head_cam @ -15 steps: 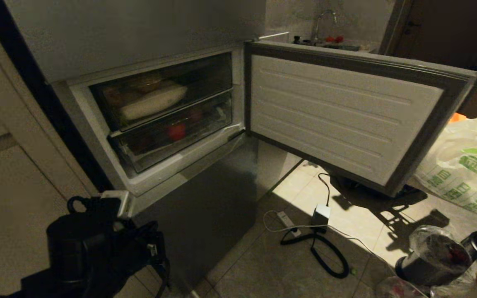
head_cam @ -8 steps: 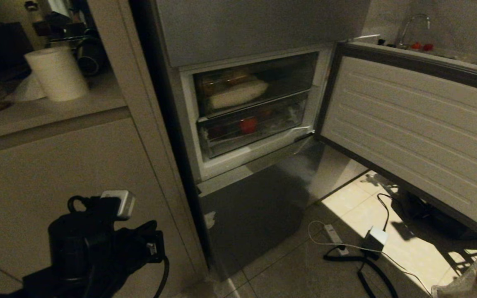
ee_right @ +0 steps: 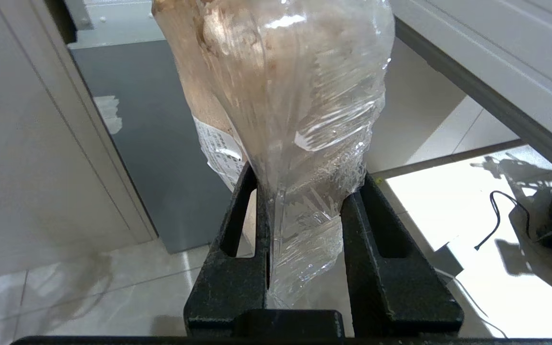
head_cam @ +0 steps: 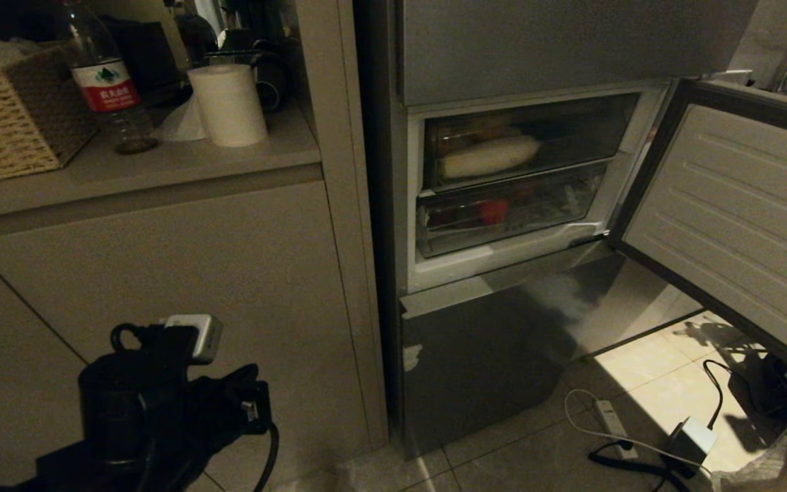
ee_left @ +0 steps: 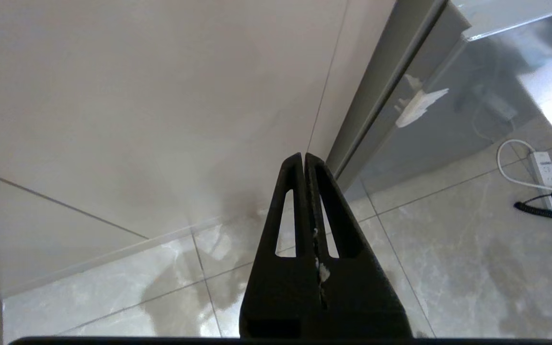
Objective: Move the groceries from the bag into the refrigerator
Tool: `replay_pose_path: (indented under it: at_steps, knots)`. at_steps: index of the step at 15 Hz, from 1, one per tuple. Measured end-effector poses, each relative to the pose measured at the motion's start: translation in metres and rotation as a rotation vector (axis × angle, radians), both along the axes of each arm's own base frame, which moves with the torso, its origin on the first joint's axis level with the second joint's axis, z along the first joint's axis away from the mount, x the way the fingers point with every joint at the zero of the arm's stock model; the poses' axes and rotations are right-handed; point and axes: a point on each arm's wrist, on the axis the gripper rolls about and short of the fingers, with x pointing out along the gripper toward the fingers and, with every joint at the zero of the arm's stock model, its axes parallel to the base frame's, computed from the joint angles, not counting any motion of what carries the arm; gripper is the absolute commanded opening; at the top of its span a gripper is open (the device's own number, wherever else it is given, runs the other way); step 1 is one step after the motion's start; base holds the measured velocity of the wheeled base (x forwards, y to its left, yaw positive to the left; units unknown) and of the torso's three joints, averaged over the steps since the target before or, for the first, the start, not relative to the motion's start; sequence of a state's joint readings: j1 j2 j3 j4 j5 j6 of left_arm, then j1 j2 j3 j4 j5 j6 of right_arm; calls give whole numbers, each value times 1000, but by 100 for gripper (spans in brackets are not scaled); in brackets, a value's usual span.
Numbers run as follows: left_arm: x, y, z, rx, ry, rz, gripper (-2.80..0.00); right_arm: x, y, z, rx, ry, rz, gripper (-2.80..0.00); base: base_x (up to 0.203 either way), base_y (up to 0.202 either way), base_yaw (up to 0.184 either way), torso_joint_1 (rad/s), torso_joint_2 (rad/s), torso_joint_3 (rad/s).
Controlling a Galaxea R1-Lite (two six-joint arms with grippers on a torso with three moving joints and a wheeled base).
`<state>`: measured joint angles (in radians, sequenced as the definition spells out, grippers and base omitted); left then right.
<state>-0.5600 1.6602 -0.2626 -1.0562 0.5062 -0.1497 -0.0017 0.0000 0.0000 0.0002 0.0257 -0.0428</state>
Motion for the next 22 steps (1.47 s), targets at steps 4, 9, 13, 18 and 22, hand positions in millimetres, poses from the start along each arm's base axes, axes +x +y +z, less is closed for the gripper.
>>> replay_pose_path:
  at_steps: [4, 9, 13, 18, 22]
  knots:
    - [1, 2, 0, 16, -7, 57, -280, 0, 0, 0, 1, 1, 0, -280, 0, 0, 0, 0, 0, 0]
    - [2, 3, -2, 22, -5, 76, -280, 0, 0, 0, -1, 0, 0, -280, 2, 4, -72, 2, 2, 2]
    - [9, 7, -1, 11, -22, 106, -280, 0, 0, 0, -2, 0, 0, -280, -3, 9, -177, 1, 4, 5]
    - [17, 10, -5, 10, -33, 148, -280, 0, 0, 0, -4, 2, 0, -280, 0, 2, -133, 2, 2, 2]
    - [17, 10, -7, 12, -25, 149, -280, 0, 0, 0, -4, 1, 1, -280, 0, 0, 0, 0, 0, 0]
